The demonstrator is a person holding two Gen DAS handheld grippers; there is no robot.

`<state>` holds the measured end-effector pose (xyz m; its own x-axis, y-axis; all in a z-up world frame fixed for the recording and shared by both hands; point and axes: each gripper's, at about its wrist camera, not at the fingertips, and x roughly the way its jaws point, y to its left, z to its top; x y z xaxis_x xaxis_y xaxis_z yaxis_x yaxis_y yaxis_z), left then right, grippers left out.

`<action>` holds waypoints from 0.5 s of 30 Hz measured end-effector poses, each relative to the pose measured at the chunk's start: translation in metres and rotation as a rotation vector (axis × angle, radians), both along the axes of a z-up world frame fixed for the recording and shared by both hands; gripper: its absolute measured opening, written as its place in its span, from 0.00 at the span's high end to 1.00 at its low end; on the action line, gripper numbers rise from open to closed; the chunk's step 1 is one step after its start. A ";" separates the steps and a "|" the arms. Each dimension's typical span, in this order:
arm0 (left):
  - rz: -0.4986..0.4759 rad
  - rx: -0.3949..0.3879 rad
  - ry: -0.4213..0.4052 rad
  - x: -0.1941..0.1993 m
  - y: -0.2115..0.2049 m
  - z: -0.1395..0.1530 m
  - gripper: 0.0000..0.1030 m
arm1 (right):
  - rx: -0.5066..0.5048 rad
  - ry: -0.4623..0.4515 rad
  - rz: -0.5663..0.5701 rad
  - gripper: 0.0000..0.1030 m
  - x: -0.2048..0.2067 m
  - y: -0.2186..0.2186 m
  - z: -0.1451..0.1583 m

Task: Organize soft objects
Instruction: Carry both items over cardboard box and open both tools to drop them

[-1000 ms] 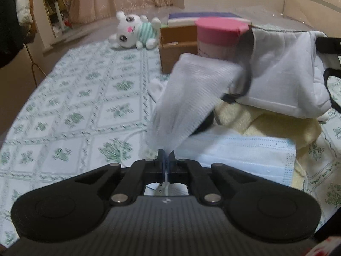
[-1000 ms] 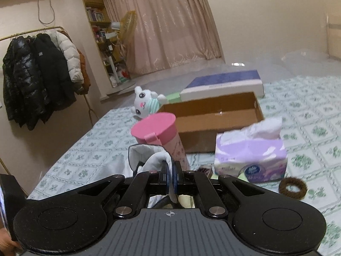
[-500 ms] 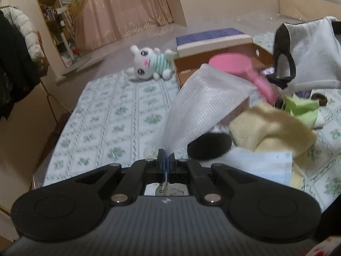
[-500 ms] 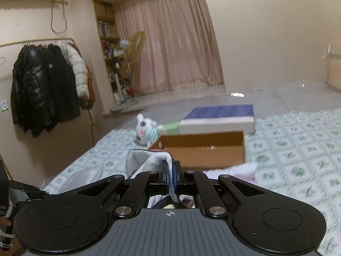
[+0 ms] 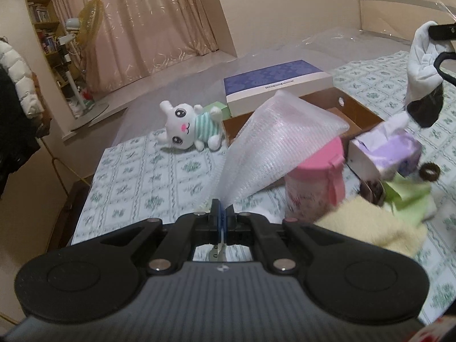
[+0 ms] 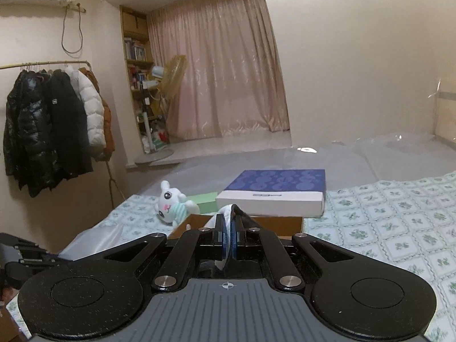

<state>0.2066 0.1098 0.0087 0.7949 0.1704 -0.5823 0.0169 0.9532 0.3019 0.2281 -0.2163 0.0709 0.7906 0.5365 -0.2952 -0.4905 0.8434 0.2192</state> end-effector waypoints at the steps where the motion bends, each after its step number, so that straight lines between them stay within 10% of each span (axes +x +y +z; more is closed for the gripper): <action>1: -0.004 0.005 0.003 0.011 0.001 0.000 0.98 | -0.002 0.006 0.007 0.96 0.011 0.001 -0.001; 15: -0.113 0.097 0.036 0.171 -0.004 -0.024 0.98 | 0.034 0.037 0.106 0.96 0.153 0.043 -0.031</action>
